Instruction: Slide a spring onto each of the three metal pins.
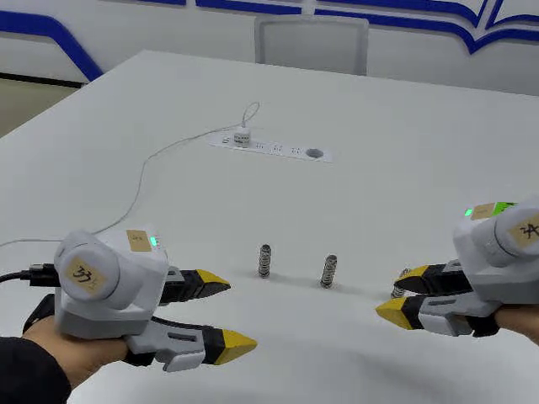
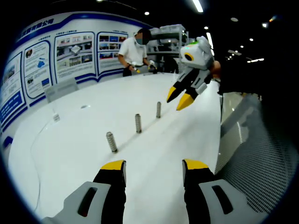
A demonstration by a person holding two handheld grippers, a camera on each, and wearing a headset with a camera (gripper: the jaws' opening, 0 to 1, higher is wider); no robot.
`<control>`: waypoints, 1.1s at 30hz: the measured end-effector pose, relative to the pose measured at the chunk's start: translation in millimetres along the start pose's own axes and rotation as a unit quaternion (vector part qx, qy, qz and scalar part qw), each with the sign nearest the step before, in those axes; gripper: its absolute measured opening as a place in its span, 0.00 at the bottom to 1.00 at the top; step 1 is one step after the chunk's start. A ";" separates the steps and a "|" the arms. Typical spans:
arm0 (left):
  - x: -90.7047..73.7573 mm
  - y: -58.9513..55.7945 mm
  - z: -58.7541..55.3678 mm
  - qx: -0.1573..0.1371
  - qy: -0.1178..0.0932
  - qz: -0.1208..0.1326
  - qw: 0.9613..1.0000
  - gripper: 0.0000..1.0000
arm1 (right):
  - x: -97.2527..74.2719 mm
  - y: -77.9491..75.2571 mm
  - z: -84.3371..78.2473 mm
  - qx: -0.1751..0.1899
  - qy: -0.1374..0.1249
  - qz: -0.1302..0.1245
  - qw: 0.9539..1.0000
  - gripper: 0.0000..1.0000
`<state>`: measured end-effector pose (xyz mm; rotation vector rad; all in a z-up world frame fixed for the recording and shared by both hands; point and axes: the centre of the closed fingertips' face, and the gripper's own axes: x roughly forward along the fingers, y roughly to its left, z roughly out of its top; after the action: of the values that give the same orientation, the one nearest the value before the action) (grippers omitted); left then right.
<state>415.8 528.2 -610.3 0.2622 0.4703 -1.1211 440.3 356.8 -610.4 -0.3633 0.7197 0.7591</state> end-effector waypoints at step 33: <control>-0.8 5.5 -2.2 -0.008 -0.001 0.010 1.000 0.50 | -24.7 -28.2 -34.2 0.030 -0.075 -0.029 0.996 0.47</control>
<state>420.0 532.1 -612.1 0.2509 0.4747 -1.0972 432.7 306.9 -615.8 -0.2691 0.5865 0.7004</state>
